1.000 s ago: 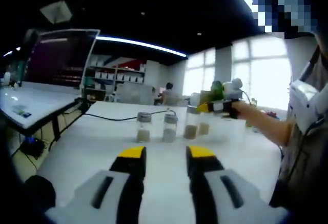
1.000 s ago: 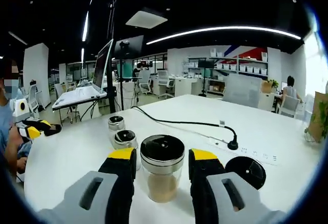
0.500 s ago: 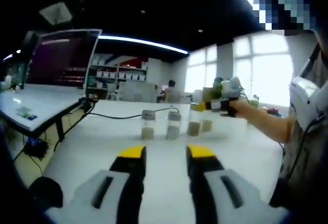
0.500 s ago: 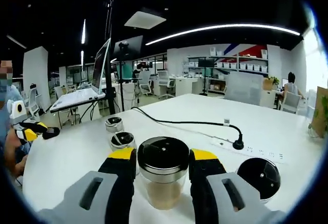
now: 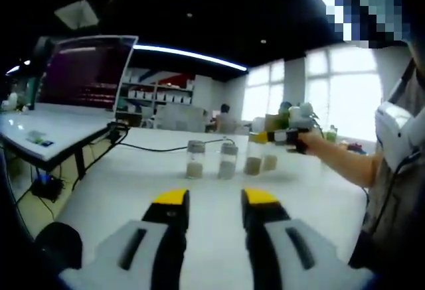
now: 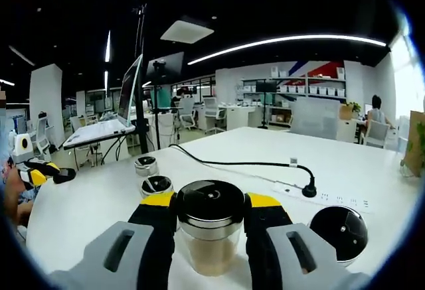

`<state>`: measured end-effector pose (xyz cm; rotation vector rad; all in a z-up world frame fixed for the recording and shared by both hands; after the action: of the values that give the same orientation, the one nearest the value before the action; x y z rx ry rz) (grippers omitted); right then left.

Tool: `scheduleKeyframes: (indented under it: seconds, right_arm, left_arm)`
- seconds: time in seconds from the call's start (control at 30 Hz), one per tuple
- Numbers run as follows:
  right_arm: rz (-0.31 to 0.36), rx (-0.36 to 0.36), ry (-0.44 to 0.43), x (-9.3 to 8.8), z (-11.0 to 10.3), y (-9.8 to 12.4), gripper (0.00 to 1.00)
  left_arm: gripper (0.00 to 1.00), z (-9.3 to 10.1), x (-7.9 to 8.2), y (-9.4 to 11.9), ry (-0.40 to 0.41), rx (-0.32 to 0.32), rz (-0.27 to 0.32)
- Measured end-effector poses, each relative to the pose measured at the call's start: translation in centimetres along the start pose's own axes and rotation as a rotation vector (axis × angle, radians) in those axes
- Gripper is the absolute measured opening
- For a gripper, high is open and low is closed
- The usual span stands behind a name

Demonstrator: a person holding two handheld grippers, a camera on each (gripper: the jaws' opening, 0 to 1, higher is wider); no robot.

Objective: Rotate the seasoning bottle until the label or dispensing opening points toward the visible target arrow and the bottle remains upright within the marked orientation range

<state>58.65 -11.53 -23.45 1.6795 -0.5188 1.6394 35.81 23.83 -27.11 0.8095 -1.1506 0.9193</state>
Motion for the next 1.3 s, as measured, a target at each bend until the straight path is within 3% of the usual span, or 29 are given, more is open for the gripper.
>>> scheduleKeyframes:
  seconds: [0.8, 1.3]
  right_arm:
    - [0.014, -0.018, 0.008, -0.2, -0.3, 0.3, 0.39]
    - [0.036, 0.010, 0.007, 0.0, -1.0, 2.6, 0.38]
  left_arm:
    - [0.32, -0.3, -0.3, 0.3, 0.004, 0.014, -0.002]
    - [0.33, 0.4, 0.3, -0.2, -0.008, -0.001, -0.002]
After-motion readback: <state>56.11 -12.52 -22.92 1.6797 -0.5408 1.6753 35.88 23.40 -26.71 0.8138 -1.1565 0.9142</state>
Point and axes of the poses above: the point that each gripper's makers call its tool centre point, and the gripper's own axes: y roughly backward along the fingers, z roughly to its right, x roughly out of its top, the point moved 10 cm from there along y, roughly backward along the fingers, and after that the axes turned 5 degrees about y, right-handed, at the moved point
